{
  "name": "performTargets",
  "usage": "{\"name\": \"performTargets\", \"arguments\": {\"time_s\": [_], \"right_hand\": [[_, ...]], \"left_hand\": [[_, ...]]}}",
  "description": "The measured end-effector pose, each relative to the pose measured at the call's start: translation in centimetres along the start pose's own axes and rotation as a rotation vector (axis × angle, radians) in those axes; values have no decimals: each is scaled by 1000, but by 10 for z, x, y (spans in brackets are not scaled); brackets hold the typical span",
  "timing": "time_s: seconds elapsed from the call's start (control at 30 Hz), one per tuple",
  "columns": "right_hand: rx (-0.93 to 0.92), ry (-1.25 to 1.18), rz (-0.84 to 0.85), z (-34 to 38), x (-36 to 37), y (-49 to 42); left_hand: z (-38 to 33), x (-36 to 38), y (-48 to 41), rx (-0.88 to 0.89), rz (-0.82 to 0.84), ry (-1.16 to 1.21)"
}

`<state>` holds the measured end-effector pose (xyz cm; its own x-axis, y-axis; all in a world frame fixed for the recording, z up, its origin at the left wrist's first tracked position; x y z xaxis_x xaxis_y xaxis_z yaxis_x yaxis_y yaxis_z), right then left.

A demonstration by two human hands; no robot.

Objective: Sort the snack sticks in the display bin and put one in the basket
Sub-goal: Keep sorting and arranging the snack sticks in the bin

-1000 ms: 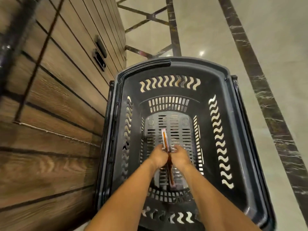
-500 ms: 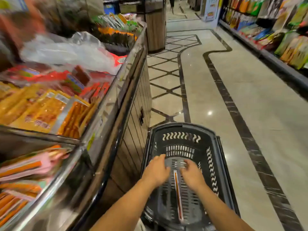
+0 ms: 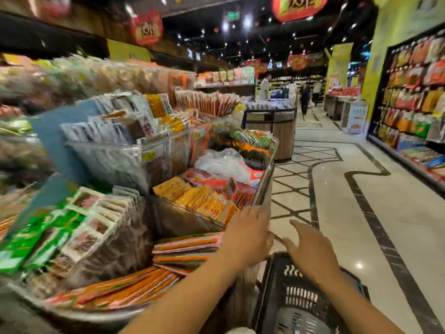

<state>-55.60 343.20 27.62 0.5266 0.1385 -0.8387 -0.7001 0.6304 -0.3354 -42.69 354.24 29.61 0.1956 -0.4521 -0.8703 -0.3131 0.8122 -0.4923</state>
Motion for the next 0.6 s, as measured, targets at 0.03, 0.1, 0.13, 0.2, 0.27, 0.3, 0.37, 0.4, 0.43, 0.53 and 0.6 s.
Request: {"name": "performTargets", "arguments": {"time_s": [0.03, 0.1, 0.13, 0.2, 0.27, 0.3, 0.37, 0.4, 0.43, 0.53, 0.6], "right_hand": [[-41, -9, -3, 16, -6, -1], [-118, -34, -20, 48, -15, -3], [-149, -52, -33, 62, -16, -4], [-205, -57, -48, 90, -13, -9], [-244, -31, -36, 116, -5, -14], [-269, -27, -23, 128, 0, -17], [-321, -63, 18, 154, 9, -19], [-347, -81, 33, 166, 14, -20], [-370, -79, 47, 176, 20, -20], [-413, -48, 91, 205, 37, -17], [-452, -52, 124, 224, 50, -14]], "left_hand": [[10, -16, 5, -3, -24, -7], [34, -42, 15, -23, -73, -22], [46, -52, 22, -41, -95, -39], [71, -69, 36, -88, -118, -88], [94, -84, 51, -139, -107, -122], [106, -91, 58, -166, -94, -138], [127, -105, 76, -230, -75, -161], [137, -109, 85, -264, -75, -173], [146, -114, 95, -296, -76, -183], [173, -124, 123, -388, -45, -206], [193, -127, 140, -423, -11, -249]]}}
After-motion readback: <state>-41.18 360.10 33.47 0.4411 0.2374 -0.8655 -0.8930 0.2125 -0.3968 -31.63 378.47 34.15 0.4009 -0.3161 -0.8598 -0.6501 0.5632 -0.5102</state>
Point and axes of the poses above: each hand's wrist, its own y-axis away from the middle knuckle, its own x-axis out of the palm, z = x × y, the point moved 1 cm from there along -y, towards the middle knuckle, and after that the axes turned 3 degrees about -x, right-handed, at the moved point
